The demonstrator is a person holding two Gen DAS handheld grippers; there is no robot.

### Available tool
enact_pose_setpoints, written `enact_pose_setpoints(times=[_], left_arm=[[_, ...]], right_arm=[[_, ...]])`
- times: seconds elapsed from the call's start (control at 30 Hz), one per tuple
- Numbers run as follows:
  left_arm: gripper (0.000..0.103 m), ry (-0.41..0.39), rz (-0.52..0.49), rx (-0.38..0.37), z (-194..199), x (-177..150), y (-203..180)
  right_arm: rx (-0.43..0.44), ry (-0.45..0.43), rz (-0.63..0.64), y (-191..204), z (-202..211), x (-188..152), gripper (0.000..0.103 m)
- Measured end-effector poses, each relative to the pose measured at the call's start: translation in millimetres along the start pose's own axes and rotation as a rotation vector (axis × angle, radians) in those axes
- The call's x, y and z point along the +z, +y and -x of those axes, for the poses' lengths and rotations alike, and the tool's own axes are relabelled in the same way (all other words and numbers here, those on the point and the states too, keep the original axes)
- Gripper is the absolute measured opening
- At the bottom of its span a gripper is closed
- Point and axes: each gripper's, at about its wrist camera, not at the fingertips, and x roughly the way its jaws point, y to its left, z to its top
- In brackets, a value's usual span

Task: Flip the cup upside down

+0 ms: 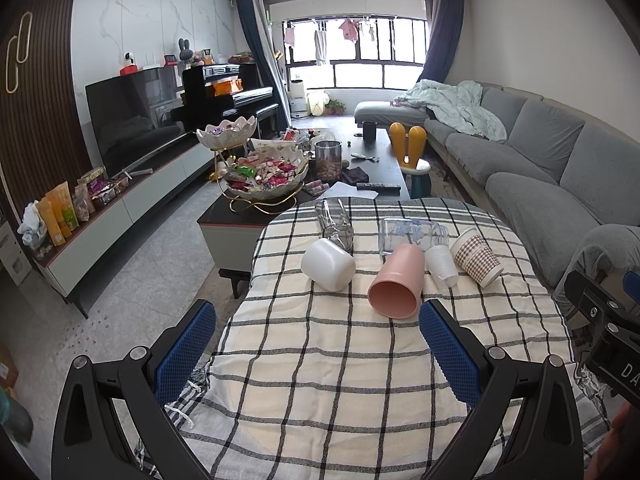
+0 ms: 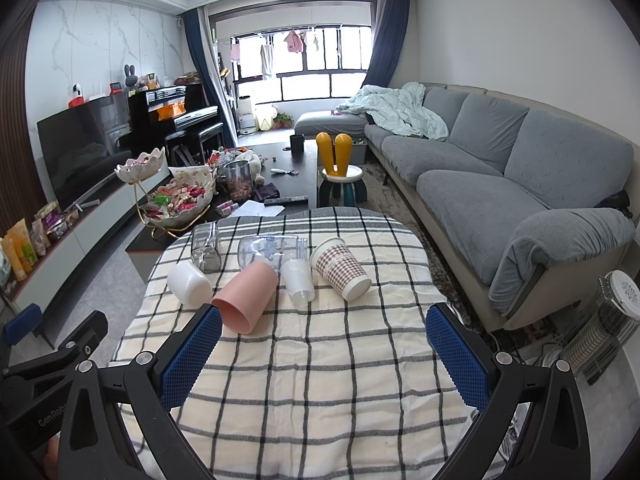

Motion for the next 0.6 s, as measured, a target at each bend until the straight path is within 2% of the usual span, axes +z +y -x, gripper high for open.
enact_pose_setpoints(times=[0.13,0.37,0.6], left_arm=[[0.103,-0.003,-0.002,0.007,-1,-2,-1],[0.103,0.01,0.018,0.1,-9,6,-2],[0.103,-0.02,0.059,0.15,-17,20,-9]], right_arm=[[0.0,0.001,0.002,1,-3,1,0.102],[-0.001,0.017,0.02,0,-10,6,0.102],[0.007,0.043,0.09,5,-48,32,0.102]])
